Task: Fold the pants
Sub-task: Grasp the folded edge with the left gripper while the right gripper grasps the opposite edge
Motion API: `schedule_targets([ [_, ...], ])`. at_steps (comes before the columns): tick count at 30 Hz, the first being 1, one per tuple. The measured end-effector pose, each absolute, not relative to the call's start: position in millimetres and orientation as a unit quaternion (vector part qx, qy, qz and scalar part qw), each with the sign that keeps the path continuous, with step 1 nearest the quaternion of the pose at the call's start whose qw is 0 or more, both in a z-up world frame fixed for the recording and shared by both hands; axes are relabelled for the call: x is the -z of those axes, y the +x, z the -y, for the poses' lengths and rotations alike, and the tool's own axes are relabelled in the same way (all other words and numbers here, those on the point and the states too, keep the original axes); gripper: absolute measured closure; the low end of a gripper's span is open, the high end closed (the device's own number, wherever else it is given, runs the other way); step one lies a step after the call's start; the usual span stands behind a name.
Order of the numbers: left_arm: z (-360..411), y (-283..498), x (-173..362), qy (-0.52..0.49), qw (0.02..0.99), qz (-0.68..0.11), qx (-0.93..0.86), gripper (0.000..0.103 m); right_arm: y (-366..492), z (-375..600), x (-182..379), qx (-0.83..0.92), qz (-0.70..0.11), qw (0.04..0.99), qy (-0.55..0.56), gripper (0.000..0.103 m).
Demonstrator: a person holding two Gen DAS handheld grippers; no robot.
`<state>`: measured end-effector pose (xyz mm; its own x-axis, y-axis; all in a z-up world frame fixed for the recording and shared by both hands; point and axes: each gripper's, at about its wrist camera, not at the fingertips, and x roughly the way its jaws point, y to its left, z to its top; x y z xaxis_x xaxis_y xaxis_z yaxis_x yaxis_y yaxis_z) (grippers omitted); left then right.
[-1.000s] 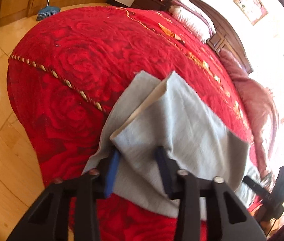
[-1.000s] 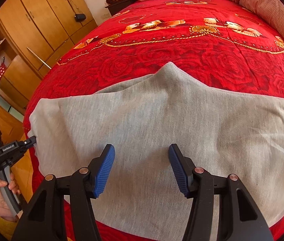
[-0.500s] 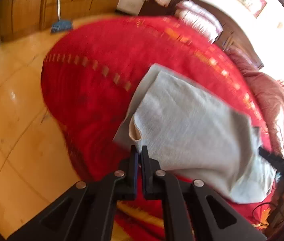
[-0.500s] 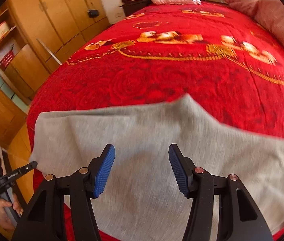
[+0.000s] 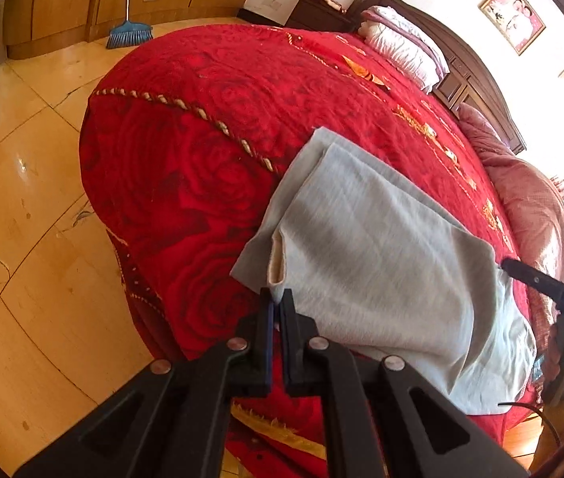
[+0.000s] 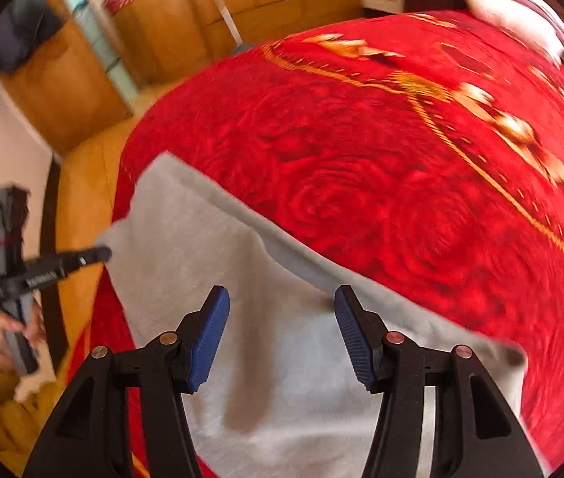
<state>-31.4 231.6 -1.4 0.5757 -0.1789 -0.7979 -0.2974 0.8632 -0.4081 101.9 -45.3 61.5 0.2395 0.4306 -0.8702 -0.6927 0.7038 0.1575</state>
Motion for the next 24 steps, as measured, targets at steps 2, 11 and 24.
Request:
schedule_targets([
  [2,-232.5,-33.4,2.4,-0.261,0.849,-0.459,-0.034,0.1,105.7,29.9,-55.5,-0.36,-0.5,0.77,-0.167,0.049],
  [11,-234.2,-34.2,-7.6,-0.263,0.858,-0.439,-0.032,0.1,102.1,25.8,-72.7,-0.347,-0.435,0.81,-0.185,0.097],
  [24,-232.8,-23.7,-11.7,-0.213,0.877,-0.427,-0.059,0.1,132.8,-8.8,-80.1,-0.369,-0.469,0.792,-0.13,0.08],
])
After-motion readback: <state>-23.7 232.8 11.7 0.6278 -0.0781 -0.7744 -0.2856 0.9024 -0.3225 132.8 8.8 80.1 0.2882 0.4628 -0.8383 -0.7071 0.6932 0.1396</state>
